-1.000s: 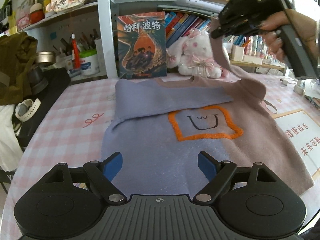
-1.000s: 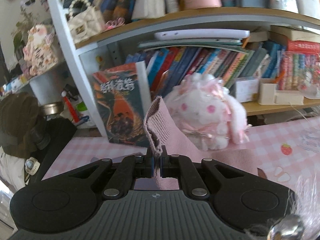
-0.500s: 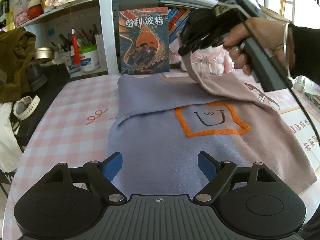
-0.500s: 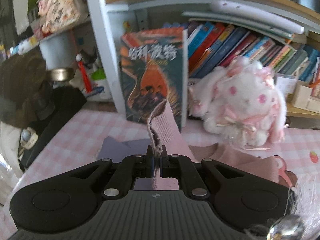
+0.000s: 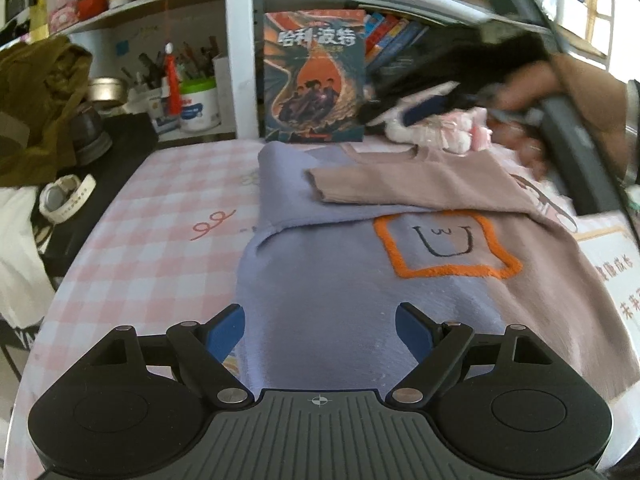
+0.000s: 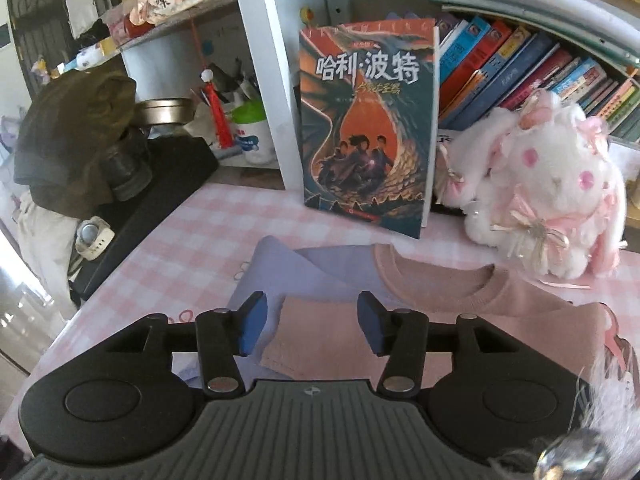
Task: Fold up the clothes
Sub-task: 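Withdraw the right gripper and bring both grippers to the sweater hem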
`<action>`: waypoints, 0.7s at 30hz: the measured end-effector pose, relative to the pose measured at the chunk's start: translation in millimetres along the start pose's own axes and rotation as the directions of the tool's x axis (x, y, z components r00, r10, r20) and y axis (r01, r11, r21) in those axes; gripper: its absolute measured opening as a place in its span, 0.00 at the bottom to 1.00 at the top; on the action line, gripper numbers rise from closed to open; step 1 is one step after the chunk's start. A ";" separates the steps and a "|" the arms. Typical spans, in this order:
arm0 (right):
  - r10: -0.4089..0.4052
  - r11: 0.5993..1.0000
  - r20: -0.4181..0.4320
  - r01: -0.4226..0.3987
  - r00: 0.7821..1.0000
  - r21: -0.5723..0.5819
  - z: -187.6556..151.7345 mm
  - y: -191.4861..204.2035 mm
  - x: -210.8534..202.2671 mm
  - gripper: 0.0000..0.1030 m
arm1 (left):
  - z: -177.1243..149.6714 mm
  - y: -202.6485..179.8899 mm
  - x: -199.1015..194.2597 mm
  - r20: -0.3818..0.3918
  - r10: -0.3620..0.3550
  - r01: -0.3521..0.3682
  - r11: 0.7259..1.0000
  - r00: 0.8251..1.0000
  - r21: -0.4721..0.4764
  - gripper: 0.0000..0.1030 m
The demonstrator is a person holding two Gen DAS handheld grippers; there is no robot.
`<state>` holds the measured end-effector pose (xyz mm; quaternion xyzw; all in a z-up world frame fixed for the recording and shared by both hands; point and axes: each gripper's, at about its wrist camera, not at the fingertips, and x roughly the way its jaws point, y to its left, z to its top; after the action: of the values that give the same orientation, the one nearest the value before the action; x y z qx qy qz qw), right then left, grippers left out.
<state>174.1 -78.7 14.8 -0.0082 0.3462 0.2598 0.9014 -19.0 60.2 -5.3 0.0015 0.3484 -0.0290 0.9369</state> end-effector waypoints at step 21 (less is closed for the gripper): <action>-0.330 0.915 -0.133 0.352 0.934 0.199 -161.1 -80.0 -156.3 0.51 | -14.7 28.8 5.4 -0.109 0.043 -0.057 0.990 0.993 -0.126 0.82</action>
<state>14.3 -251.5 -22.6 0.0186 0.4092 0.0578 0.9104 -23.0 89.0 -20.5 -0.0486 0.3986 0.0172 0.9157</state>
